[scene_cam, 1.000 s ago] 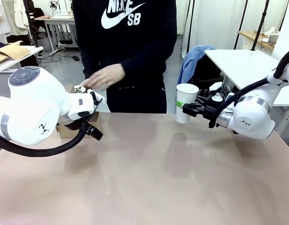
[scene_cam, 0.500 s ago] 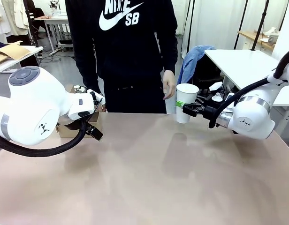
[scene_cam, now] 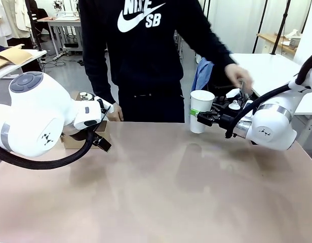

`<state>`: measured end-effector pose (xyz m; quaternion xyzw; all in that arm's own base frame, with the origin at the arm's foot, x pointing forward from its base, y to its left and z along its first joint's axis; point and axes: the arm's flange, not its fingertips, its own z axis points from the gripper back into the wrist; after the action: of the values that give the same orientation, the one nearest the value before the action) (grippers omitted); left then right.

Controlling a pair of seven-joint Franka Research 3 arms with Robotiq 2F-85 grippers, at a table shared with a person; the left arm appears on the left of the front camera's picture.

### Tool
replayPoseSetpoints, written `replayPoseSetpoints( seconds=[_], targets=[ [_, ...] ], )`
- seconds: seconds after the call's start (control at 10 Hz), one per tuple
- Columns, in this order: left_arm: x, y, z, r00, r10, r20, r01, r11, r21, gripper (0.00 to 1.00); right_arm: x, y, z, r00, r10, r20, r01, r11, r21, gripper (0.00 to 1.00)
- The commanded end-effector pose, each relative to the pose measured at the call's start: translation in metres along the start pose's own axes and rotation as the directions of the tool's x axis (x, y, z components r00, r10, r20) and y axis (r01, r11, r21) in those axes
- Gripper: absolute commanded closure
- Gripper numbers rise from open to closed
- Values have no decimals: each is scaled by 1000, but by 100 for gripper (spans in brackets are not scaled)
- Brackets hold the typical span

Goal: Pour a drink into a cup and package it in a carrier.
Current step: When a person places the Paper Cup Lid on the 600 ml Paper Cup , lift the 600 ml Paper Cup.

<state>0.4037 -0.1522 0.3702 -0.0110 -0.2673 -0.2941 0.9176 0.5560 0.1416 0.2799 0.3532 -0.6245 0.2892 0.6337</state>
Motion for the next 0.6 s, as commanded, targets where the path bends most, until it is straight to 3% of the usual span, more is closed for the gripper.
replayPoseSetpoints(
  seconds=[0.0,0.1,0.2,0.5],
  targets=[
    [0,0,0,1000,1,1,-1,1000,-2,0,0,0,0,1000,0,0,0,1000,0,20],
    [0,0,0,1000,1,1,-1,1000,-2,0,9,1,-1,998,17,-55,-17,1000,5,20],
    [0,0,0,1000,1,1,-1,1000,-2,0,0,0,0,1000,0,0,0,1000,-1,20],
    [0,0,0,1000,1,1,-1,1000,-2,0,0,0,0,1000,0,0,0,1000,-1,20]
  ],
)
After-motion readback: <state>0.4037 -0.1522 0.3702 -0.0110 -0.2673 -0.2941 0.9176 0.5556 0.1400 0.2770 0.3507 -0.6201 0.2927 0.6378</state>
